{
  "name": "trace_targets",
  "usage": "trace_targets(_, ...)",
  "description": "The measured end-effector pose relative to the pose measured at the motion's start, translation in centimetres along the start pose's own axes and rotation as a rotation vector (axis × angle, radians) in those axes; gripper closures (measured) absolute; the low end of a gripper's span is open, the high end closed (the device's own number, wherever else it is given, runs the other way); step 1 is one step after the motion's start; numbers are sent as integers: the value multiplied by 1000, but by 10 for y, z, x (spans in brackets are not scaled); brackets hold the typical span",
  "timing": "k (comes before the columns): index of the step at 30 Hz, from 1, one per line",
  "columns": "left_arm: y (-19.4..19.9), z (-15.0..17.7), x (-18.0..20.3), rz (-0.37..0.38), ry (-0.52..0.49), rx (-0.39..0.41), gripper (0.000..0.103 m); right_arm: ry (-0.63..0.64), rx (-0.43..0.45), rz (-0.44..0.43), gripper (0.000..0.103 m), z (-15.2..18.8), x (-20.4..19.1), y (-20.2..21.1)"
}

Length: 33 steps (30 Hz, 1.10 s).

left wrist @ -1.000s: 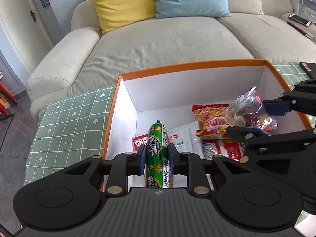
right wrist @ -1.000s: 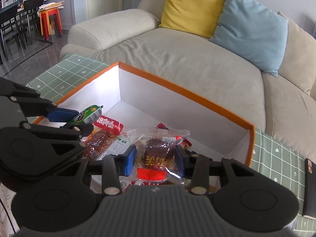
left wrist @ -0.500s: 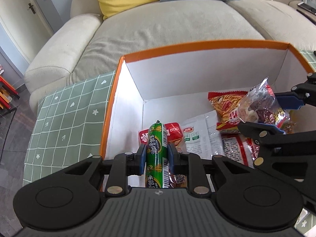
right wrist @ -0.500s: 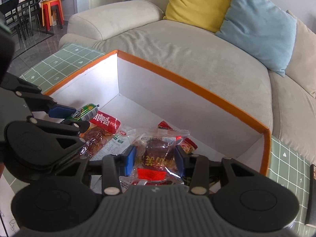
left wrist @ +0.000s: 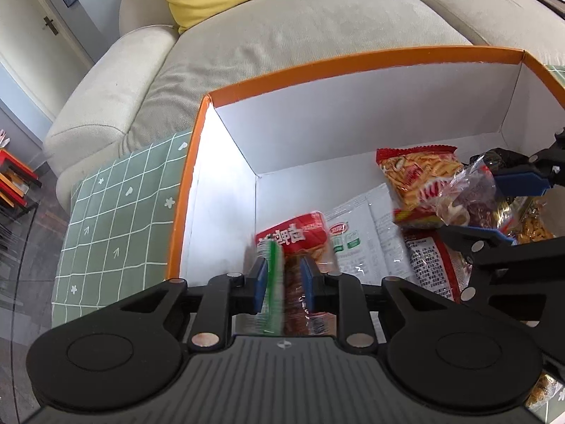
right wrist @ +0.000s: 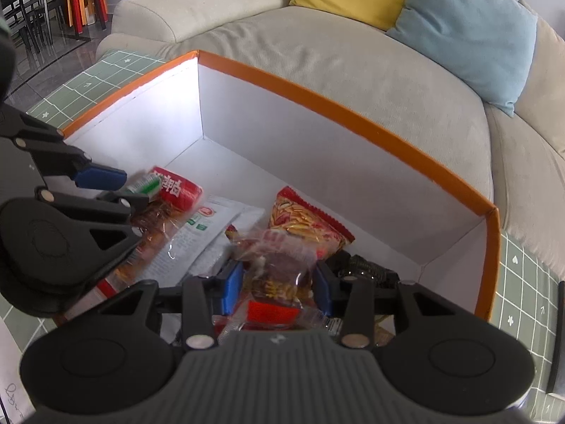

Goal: Organize snacks
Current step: 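Open both tools releasing the sausage stick and date pack in the box, then withdraw both tools from the box toward the two remaining packs on the cloth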

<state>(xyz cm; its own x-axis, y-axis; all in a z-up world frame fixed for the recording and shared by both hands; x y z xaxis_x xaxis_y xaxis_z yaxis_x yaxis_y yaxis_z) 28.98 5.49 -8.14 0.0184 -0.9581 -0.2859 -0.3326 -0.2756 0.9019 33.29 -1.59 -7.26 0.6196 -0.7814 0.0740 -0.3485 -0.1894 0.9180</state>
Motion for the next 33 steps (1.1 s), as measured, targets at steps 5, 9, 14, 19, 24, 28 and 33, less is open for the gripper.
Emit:
trace_targets(5,4,1,2,-18,-19,22,49,-4,5,-8,50,2,0,5)
trace_targets(9,16,4,0,-21,-12,60,42,3,21,0,46,6,2,15)
trace_targets(14,39,13,-4,-24,24,120,41,1,74,11,39,15,5,37)
trace_targets(19,66,33,-4,-9,79,191,41,-33,148,11,34,32,6,67)
trace_targets(24,95,61,7,-3,70,280,41,-69,226,27,32,59,5,97)
trace_targets(28,115,82,14,27,87,335,41,-82,274,58,32,84,2,118)
trace_targets(33,129,107,26,60,110,366,41,-93,315,95,32,120,-4,136)
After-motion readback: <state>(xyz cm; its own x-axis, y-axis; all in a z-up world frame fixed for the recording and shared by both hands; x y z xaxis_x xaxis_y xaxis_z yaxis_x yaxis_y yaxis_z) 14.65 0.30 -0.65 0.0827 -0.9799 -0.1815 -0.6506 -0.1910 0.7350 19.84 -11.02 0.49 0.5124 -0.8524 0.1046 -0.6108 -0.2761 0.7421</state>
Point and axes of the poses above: each gripper's, at about its wrist camera, not at the fingertips, and y roughly against the way its jaws point, x to its right, z to its underside, the point moved 3 cm from there along -y, roughly the way its jaws point, and after that the axes turned 9 degrees about -x, right-handed, at the moved point
